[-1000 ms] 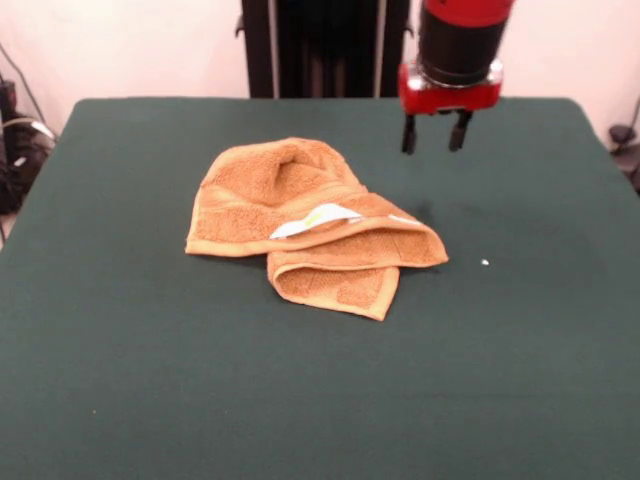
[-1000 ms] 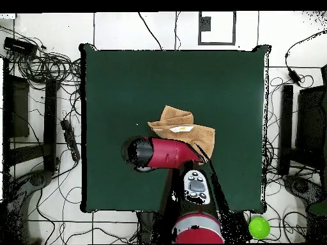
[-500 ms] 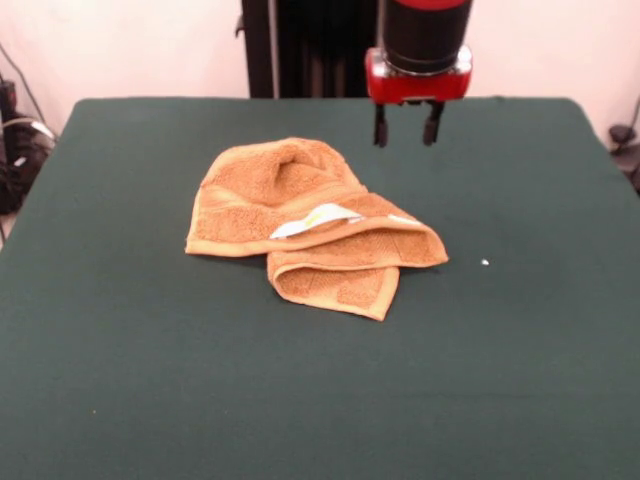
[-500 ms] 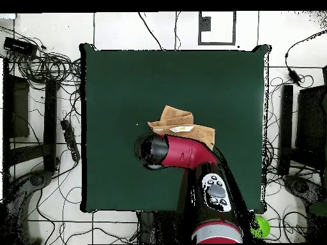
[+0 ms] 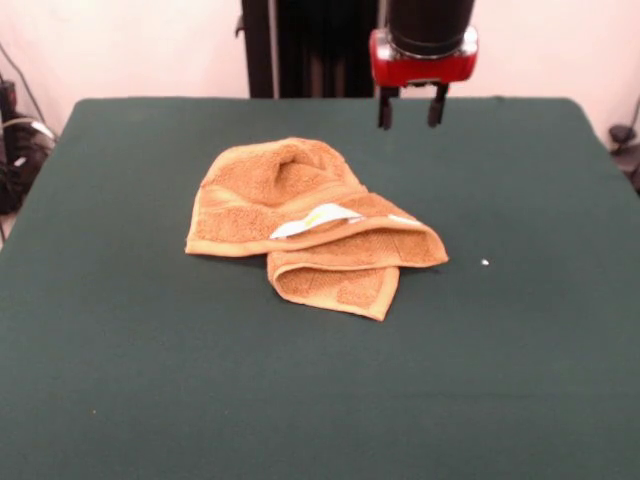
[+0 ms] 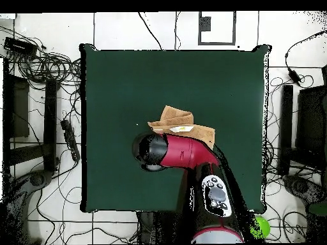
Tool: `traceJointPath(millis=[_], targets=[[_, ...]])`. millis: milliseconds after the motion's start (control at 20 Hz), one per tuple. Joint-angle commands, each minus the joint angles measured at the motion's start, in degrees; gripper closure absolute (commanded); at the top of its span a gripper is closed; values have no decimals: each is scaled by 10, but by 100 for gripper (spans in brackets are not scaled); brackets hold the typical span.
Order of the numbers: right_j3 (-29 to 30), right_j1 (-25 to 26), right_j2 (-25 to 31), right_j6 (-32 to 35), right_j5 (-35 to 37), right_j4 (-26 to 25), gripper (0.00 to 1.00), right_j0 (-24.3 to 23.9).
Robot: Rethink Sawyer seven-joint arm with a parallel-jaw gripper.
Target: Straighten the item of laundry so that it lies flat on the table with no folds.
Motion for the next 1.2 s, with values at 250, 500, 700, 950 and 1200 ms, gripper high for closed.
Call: traceJointPath(millis=[250,500,700,950,1200], targets=[[-18,15,71,-15,56,-31,0,-2],[-23,28,82,-38,43,-43,0,-16],[-39,45,85,-45,37,-64,0,-25],[-70,71,89,-44,43,-89,0,-34],[-94,87,98,-50,55,-106,0,-44]])
